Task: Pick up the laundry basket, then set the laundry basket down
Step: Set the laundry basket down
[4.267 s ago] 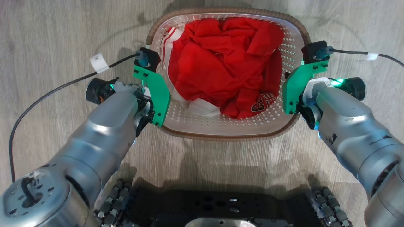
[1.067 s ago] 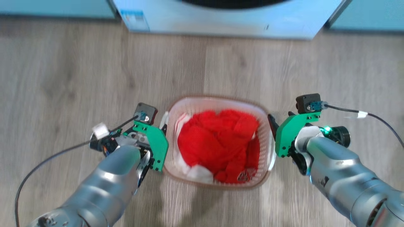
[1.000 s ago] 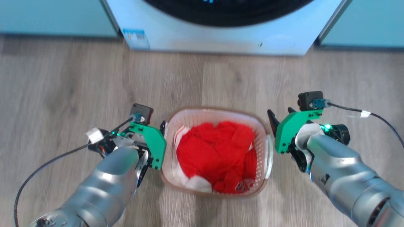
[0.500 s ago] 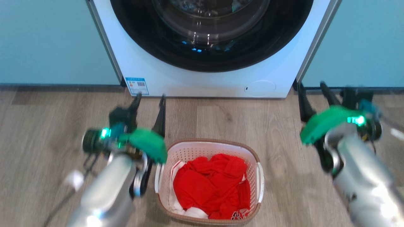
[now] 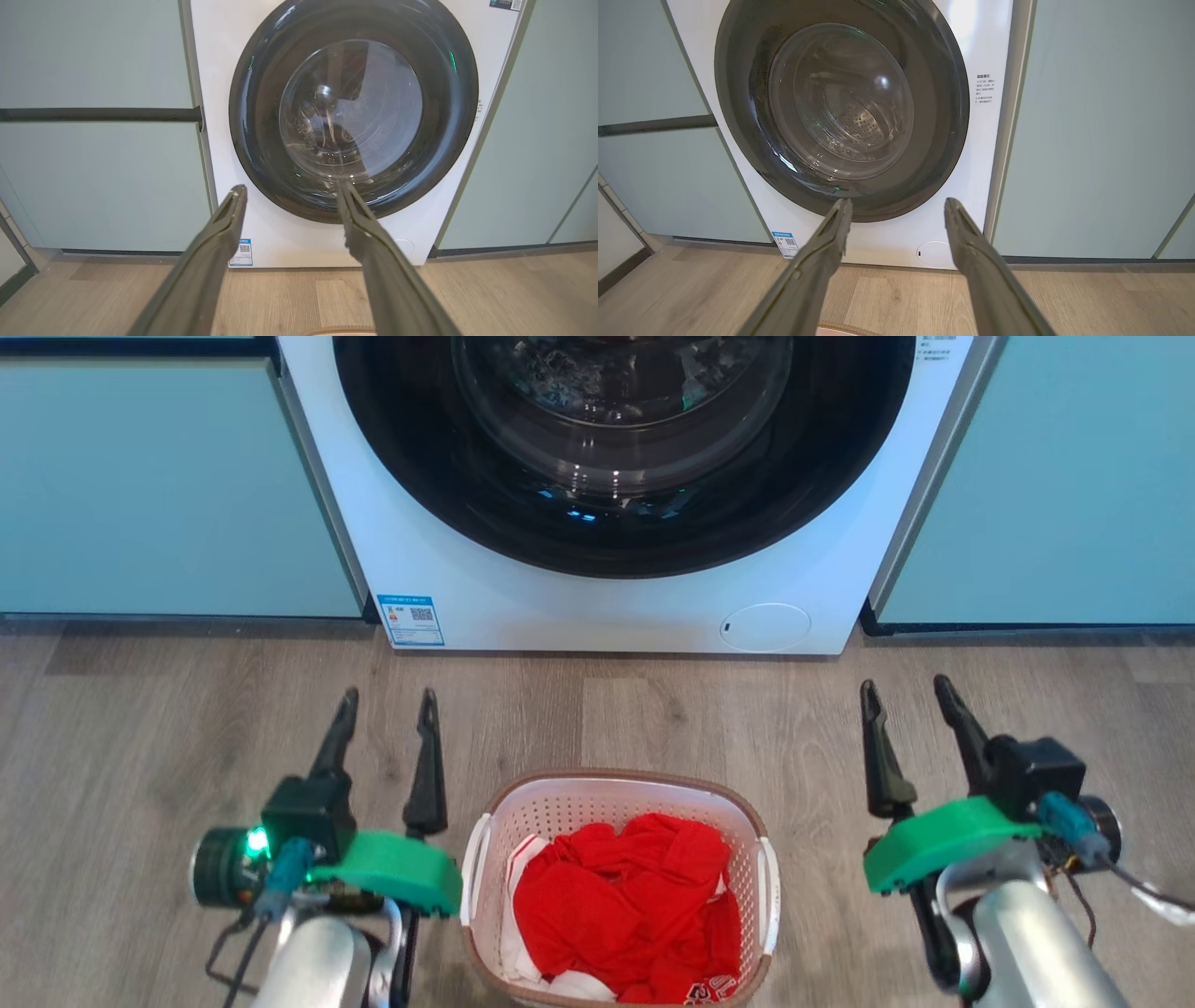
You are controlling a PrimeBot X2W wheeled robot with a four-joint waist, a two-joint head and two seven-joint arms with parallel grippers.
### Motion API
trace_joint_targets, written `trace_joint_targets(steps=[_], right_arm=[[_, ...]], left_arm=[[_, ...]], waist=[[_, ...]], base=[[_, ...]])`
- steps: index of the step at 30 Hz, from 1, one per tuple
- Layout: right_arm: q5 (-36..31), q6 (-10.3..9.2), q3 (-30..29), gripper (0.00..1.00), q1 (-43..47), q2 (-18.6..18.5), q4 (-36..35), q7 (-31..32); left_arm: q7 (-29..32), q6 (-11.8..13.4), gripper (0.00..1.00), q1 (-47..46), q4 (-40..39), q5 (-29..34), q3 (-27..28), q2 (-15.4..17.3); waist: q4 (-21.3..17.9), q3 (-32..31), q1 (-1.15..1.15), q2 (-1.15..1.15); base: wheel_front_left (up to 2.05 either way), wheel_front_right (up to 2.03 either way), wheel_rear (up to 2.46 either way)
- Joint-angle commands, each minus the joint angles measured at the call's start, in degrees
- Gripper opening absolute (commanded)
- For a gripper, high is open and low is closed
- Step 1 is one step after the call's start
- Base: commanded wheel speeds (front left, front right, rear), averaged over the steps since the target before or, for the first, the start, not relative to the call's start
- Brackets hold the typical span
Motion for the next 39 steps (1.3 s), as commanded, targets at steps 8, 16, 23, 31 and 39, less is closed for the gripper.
trace_joint_targets(steps=[8, 16, 23, 31, 39], right_arm=[[-2.89, 0.39, -0.93, 1.0, 4.1, 1.65, -6.0, -0.7], [-3.62, 0.39, -1.5, 1.0, 5.2, 1.99, -5.63, -0.7], [-2.83, 0.39, -1.98, 1.0, 4.82, 2.04, -6.38, -0.7], [-2.62, 0.39, -1.79, 1.0, 4.72, 2.05, -6.52, -0.7], [-2.62, 0.39, -1.52, 1.0, 4.82, 2.06, -6.18, -0.7]], left_arm=[[-0.29, -2.88, 1.0, 0.25, -1.3, -2.71, 2.9, -0.22], [-0.29, -3.81, 1.0, 0.1, -0.8, -3.27, 2.54, -0.23], [-0.29, -4.16, 1.0, 0.04, -0.02, -4.06, 2.05, -0.23], [-0.29, -4.8, 1.0, 0.01, 0.08, -5.7, 2.59, -0.23], [-0.29, -4.91, 1.0, 0.21, -0.08, -6.17, 2.7, -0.23]], waist=[[0.19, -0.48, 0.01, 0.0], [-0.18, -0.38, 0.01, 0.0], [-0.39, -0.37, 0.01, 0.0], [-0.27, -0.15, 0.01, 0.0], [-0.2, -0.19, 0.01, 0.0]], base=[[0.0, 0.0, 0.0], [0.0, 0.0, 0.0], [0.0, 0.0, 0.0], [0.0, 0.0, 0.0], [0.0, 0.0, 0.0]])
